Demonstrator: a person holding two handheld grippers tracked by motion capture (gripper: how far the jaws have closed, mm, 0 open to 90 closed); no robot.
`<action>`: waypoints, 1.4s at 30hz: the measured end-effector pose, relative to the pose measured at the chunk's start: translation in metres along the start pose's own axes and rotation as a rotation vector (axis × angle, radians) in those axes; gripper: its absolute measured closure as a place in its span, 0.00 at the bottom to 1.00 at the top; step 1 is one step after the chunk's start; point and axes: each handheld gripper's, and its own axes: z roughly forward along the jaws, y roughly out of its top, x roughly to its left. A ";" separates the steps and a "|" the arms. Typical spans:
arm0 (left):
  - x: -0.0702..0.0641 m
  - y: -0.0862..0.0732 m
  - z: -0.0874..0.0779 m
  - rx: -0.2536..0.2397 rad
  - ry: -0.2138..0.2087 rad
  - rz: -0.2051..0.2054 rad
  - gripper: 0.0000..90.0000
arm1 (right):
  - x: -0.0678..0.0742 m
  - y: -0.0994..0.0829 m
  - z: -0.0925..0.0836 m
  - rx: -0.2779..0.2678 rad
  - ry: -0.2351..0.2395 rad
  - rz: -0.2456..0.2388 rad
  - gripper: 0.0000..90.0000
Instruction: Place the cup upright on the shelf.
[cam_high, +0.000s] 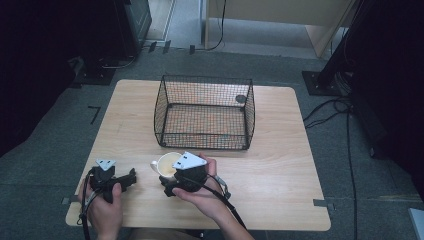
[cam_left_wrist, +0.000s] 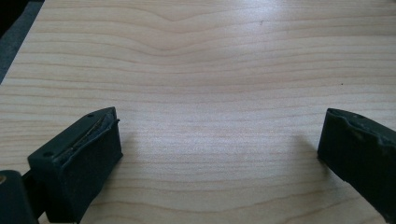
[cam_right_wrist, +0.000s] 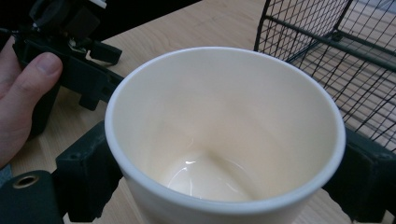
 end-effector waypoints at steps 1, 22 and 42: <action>0.000 0.000 0.000 0.000 0.000 0.000 0.00 | 0.000 0.000 0.000 0.000 0.000 0.000 0.11; 0.000 0.000 0.000 -0.001 0.000 -0.001 0.00 | -0.031 0.030 -0.037 -0.109 -0.075 0.002 0.11; 0.000 0.000 0.000 -0.001 -0.004 0.003 0.00 | -0.081 0.048 -0.053 -0.183 -0.200 0.043 0.11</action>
